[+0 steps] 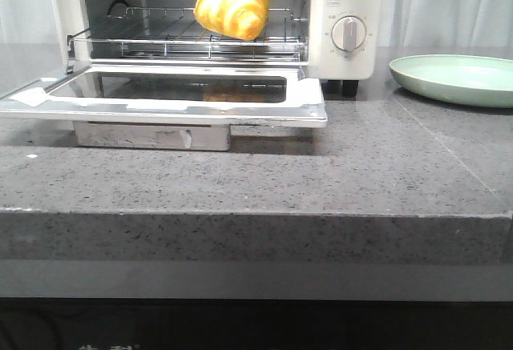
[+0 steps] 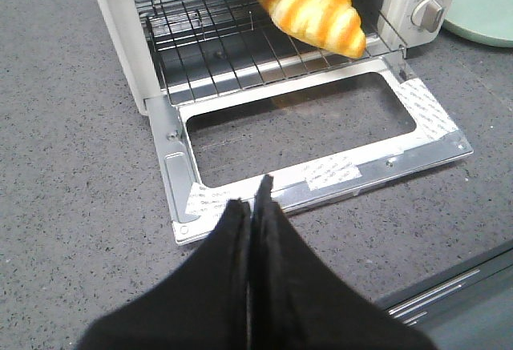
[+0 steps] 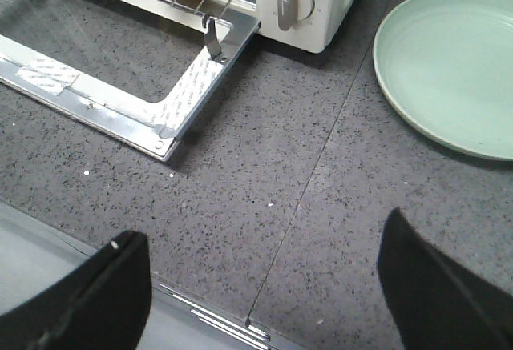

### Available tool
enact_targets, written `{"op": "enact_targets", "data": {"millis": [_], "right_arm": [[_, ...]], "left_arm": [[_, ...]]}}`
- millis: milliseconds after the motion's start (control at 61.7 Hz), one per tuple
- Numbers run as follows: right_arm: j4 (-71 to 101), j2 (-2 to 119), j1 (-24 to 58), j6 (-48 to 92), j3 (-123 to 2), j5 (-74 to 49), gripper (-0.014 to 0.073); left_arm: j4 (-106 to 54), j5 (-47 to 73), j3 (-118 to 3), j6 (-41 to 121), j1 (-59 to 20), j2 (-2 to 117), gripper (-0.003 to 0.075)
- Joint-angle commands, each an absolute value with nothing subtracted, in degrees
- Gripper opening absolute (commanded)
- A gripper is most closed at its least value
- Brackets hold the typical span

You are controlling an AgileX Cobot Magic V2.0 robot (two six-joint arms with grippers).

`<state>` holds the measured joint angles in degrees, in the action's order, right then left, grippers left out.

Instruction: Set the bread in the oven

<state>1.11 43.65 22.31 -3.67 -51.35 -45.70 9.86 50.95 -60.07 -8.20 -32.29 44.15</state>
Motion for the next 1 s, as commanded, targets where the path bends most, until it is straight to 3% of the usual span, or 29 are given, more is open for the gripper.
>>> {"op": "enact_targets", "data": {"millis": [0,97,178,421,599,988], "right_arm": [[1.3,38.7,21.9,-3.0,-50.5,-41.6,0.0596],[1.3,34.7,21.9,-3.0,-49.1,-42.2,0.0591],[1.3,32.2,21.9,-3.0,-48.6,-44.0,0.0526],[1.3,31.4,21.9,-3.0,-48.4,-45.1,0.0101],[1.3,31.4,21.9,-3.0,-48.4,-45.2,-0.0124],[1.6,31.4,21.9,-3.1,-48.4,-46.1,-0.0118]], "left_arm": [[10.1,46.8,-61.5,-8.6,-32.3,44.0,-0.0018],[10.1,46.8,-61.5,-8.6,-32.3,44.0,-0.0018],[10.1,46.8,-61.5,-8.6,-32.3,44.0,-0.0018],[10.1,46.8,-61.5,-8.6,-32.3,44.0,-0.0018],[10.1,46.8,-61.5,-8.6,-32.3,44.0,-0.0018],[10.1,46.8,-61.5,-8.6,-32.3,44.0,-0.0018]]}}
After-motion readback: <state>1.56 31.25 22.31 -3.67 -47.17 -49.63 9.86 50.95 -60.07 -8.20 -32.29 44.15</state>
